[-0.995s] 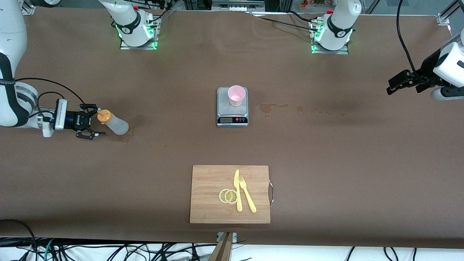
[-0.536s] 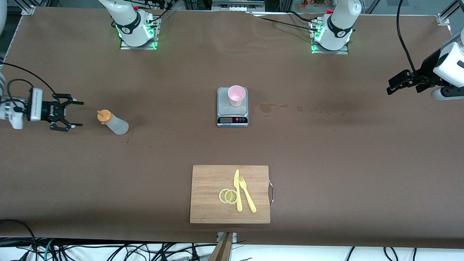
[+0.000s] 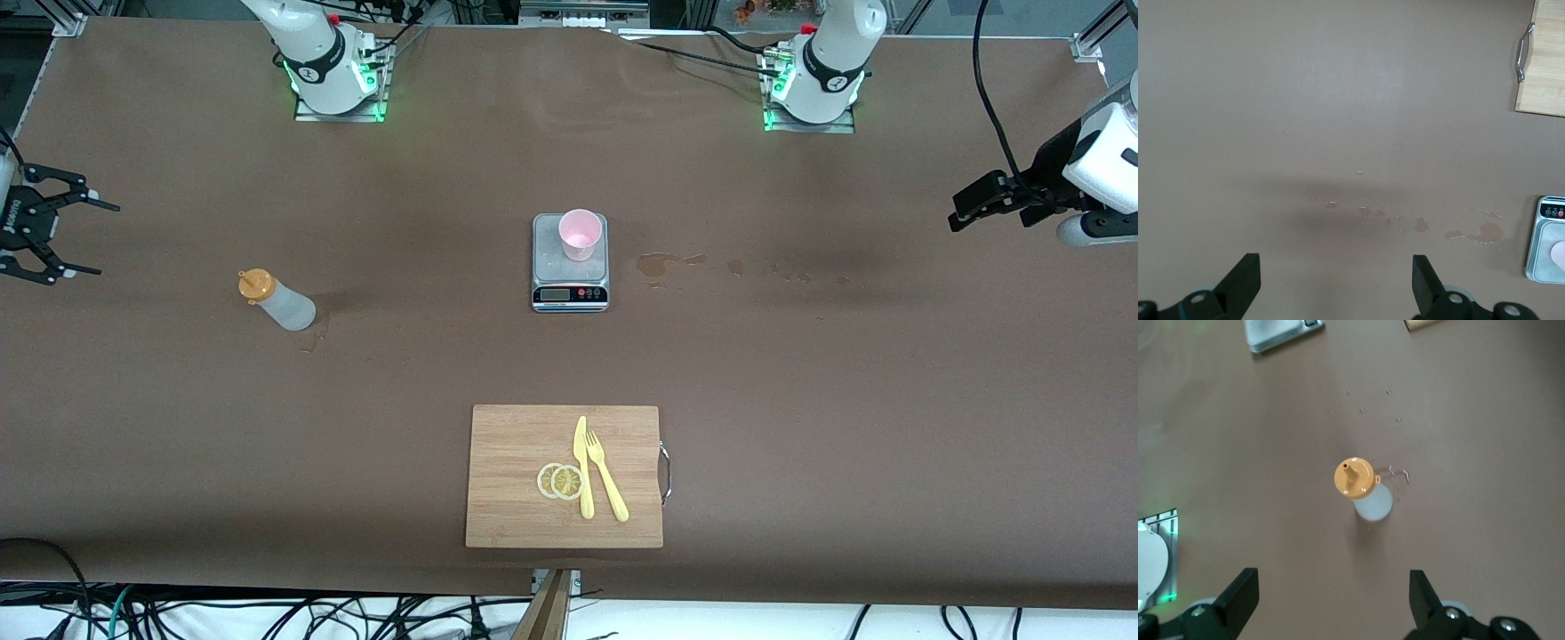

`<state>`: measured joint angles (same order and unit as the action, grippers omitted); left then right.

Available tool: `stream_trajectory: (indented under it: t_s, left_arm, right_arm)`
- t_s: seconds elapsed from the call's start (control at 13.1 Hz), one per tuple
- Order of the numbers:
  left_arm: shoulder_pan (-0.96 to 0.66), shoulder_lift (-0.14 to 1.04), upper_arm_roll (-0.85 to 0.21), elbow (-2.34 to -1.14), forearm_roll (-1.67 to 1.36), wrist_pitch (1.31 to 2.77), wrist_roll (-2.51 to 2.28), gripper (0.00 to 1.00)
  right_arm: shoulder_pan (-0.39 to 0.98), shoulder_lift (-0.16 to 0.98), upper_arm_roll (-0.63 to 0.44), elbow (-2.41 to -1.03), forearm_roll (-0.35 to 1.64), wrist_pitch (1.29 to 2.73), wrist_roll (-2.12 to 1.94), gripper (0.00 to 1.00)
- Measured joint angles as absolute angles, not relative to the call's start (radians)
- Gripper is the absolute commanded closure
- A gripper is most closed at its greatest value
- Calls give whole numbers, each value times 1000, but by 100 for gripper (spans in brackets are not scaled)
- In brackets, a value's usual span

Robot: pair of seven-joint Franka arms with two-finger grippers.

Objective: Add sauce to pink cup with both arms

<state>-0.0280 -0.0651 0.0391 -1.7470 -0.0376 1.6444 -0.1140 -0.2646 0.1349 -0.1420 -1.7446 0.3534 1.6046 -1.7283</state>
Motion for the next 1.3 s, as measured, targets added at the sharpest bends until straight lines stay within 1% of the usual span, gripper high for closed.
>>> stream_trajectory:
  t_s: [0.23,0.38,0.77,0.92,1.15,1.3]
  left_arm:
    - [-28,-65,39,-1747,-38,1644,-114,0]
    - [-28,-65,39,-1747,-38,1644,-114,0]
    - [-28,-65,39,-1747,-38,1644,-114,0]
    - [-28,-65,39,-1747,-38,1644,-114,0]
    - [-28,-65,39,-1747,-38,1644,-114,0]
    - [-28,-65,37,-1747,-38,1643,-114,0]
  right_arm:
    - [-228,75,-92,-1740,214,1670,-1491,0]
    - [-179,34,-78,-1741,154,1675,-1298,0]
    - [-70,-26,-64,-1741,76,1705,-743,0]
    - [-43,-51,-32,-1745,33,1705,-553,0]
    - [0,-61,-18,-1747,3,1705,-349,0]
    - [14,-61,-18,-1747,1,1705,-288,0]
